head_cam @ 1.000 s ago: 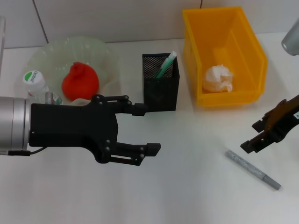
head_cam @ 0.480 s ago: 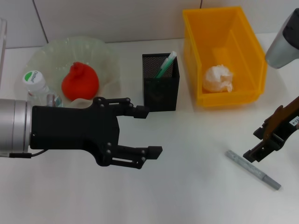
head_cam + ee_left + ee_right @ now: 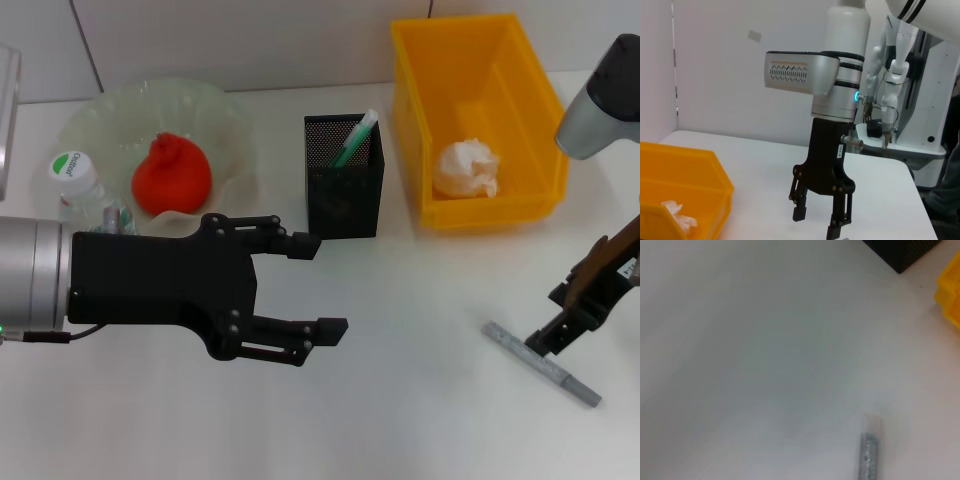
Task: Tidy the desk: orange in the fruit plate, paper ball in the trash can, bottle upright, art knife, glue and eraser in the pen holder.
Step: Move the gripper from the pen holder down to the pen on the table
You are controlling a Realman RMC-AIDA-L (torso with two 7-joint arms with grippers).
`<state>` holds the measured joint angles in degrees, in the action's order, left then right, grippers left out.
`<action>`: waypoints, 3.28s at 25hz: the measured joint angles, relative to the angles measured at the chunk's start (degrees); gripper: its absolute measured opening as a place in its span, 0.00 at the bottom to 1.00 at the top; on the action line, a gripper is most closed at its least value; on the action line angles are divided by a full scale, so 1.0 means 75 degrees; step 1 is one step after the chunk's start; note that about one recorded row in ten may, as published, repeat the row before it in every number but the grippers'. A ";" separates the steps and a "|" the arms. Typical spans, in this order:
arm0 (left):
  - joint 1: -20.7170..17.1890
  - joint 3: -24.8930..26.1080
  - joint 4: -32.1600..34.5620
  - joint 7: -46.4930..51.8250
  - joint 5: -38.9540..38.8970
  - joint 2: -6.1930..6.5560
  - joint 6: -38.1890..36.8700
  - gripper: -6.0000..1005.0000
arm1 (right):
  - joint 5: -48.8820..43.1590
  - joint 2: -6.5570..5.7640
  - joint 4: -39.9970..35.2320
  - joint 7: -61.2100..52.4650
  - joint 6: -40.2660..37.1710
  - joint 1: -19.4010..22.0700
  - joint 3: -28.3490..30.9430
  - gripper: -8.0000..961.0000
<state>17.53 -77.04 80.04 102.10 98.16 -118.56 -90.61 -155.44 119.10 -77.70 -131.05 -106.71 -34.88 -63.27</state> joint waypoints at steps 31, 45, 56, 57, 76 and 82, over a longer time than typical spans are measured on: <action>0.0086 0.0055 -0.0113 -0.0271 0.0001 0.0012 0.0001 0.84 | 0.0042 0.0023 0.0633 -0.0650 0.0457 -0.0032 -0.0105 0.79; 0.0120 0.0065 -0.0192 -0.0322 0.0001 0.0011 0.0015 0.84 | 0.0018 0.0023 0.0881 -0.0782 0.0750 -0.0072 -0.0517 0.79; 0.0201 0.0066 -0.0279 -0.0341 0.0001 0.0011 0.0042 0.84 | -0.0001 0.0011 0.1034 -0.0821 0.0973 -0.0097 -0.0721 0.79; 0.0201 0.0066 -0.0279 -0.0341 0.0001 0.0011 0.0042 0.84 | -0.0012 0.0011 0.1052 -0.0835 0.0990 -0.0097 -0.0770 0.79; 0.0278 0.0077 -0.0398 -0.0406 0.0002 0.0024 0.0031 0.84 | -0.0195 0.0011 0.1394 -0.0990 0.1215 -0.0229 -0.1091 0.79; 0.0287 0.0088 -0.0396 -0.0418 0.0002 0.0023 0.0016 0.84 | -0.0195 0.0020 0.1447 -0.1018 0.1245 -0.0260 -0.1110 0.79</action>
<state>19.69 -76.39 77.06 98.96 98.18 -118.38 -90.49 -156.90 119.25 -66.85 -138.68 -97.37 -36.83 -71.59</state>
